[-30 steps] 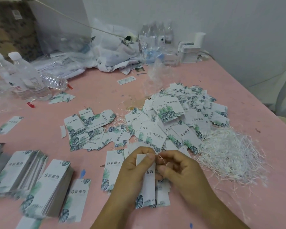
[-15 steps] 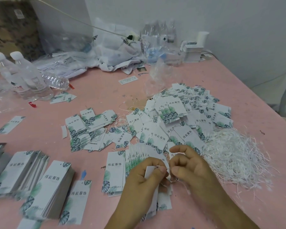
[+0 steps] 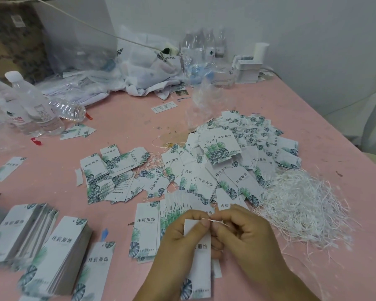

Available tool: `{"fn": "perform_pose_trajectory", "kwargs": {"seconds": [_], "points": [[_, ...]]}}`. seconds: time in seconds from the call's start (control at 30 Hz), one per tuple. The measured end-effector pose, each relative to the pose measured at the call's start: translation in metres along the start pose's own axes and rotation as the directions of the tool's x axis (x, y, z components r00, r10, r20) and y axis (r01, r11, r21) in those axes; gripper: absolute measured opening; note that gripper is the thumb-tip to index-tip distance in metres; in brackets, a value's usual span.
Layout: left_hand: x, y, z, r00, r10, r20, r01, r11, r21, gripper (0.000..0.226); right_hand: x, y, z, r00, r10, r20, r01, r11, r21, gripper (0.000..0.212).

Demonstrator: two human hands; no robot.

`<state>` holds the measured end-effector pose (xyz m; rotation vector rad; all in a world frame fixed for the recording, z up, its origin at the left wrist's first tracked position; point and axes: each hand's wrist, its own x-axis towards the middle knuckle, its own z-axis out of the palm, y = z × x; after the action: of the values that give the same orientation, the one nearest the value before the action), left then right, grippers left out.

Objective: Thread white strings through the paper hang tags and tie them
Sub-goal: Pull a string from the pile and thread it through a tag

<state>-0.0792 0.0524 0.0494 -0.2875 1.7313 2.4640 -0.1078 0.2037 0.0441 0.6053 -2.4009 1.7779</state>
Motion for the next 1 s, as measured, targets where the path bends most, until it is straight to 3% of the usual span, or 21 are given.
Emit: {"fn": "perform_pose_trajectory", "kwargs": {"seconds": [0.13,0.33,0.47,0.7,1.0], "points": [[0.003,-0.002,0.001,0.998,-0.052,-0.033,0.049,0.996,-0.071,0.01,0.002,0.002,-0.004,0.995,-0.055,-0.078,0.054,0.998,-0.022,0.023],[-0.001,-0.007,0.0,0.998,-0.037,-0.053,0.034,0.998,-0.061,0.043,0.002,-0.001,-0.004,0.998,0.031,-0.053,-0.03,0.999,0.025,0.007],[0.0,-0.009,0.0,0.997,0.039,-0.062,-0.033,0.995,0.089,0.026,0.002,-0.004,-0.004,0.994,0.086,-0.066,-0.084,0.996,0.031,0.014],[-0.005,-0.011,0.001,0.974,0.193,-0.12,-0.167,0.966,0.195,0.025,-0.001,-0.008,0.0,0.99,0.1,-0.095,-0.105,0.993,-0.053,0.019],[-0.009,-0.01,0.006,0.943,0.278,-0.183,-0.244,0.951,0.19,0.03,0.0,-0.012,0.007,0.987,0.005,-0.158,-0.035,0.982,-0.185,0.016]]}}
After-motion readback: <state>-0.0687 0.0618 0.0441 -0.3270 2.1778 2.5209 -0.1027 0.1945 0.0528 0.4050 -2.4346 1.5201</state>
